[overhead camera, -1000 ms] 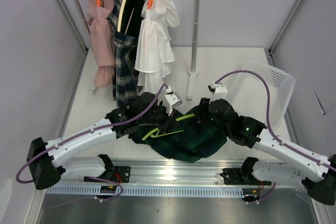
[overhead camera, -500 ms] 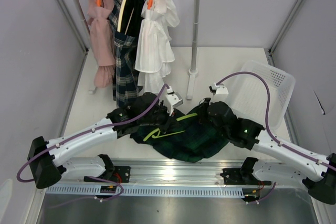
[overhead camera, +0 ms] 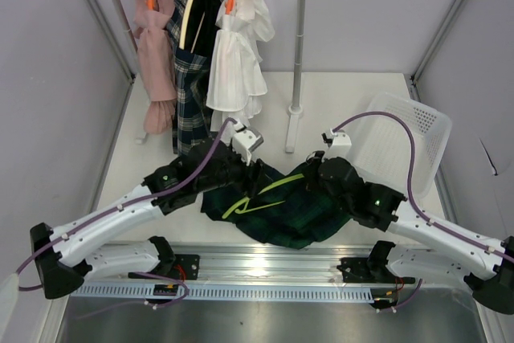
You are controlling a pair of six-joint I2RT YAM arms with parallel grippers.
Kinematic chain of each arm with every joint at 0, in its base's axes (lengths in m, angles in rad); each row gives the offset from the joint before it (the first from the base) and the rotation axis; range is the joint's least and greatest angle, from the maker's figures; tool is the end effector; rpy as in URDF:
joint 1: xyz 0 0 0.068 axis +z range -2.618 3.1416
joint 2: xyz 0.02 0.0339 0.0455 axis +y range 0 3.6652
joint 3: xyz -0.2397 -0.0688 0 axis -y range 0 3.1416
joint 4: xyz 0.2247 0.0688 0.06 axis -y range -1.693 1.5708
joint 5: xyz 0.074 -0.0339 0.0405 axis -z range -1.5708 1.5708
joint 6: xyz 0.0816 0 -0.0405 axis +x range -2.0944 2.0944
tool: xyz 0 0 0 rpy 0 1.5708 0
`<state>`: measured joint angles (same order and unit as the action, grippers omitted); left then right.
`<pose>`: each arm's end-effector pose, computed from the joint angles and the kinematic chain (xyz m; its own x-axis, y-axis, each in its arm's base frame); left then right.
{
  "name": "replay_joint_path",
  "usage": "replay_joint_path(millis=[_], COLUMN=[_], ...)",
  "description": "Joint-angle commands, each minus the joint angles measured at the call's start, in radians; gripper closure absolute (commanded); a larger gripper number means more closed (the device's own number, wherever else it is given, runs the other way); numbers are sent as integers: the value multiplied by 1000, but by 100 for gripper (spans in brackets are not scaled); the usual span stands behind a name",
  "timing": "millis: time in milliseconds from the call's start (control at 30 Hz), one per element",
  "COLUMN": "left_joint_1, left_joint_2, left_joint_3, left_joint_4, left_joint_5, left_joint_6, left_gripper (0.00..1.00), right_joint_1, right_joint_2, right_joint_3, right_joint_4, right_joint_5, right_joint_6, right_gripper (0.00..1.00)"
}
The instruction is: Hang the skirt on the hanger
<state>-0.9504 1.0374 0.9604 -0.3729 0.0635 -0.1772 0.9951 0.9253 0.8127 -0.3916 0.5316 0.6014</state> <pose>0.1509 -0.2200 0.2948 -0.3979 0.2542 -0.8815 0.7874 0.5877 -0.1859 0.1611 0.1722 0.2696 -0.4893 0.1420 -0.8605 -0.2481 0.9232 0.2935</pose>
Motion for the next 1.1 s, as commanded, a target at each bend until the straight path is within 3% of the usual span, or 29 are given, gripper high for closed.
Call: replay_joint_path(millis=[0, 67, 167, 300, 467, 667, 833, 1067], left_joint_1=[51, 100, 258, 349, 366, 368, 364, 361], left_joint_2=[-56, -77, -108, -129, -177, -286, -364, -321], left_joint_3=[63, 60, 11, -87, -210, -434, -584, -627], left_joint_4=[-47, -84, -103, -133, -78, 0, 103, 196], left_joint_5=[-145, -151, -73, -19, 44, 39, 56, 82], left_joint_6=[-92, -129, -212, -274, -372, -464, -512, -495], left_gripper=[30, 34, 41, 47, 47, 39, 41, 49], right_joint_1=[2, 2, 2, -6, -30, -55, -69, -84], right_joint_2=[-37, -52, -91, -140, -181, -190, -192, -192], right_joint_3=[-3, -7, -18, -36, -44, -43, -44, -47], right_joint_4=[11, 10, 2, -7, -16, -18, -20, -18], right_joint_5=[42, 38, 31, 25, 2, -31, -45, -62], right_joint_6=[-11, -11, -12, -6, 0, 6, 6, 8], right_gripper=[100, 100, 100, 100, 100, 100, 100, 100])
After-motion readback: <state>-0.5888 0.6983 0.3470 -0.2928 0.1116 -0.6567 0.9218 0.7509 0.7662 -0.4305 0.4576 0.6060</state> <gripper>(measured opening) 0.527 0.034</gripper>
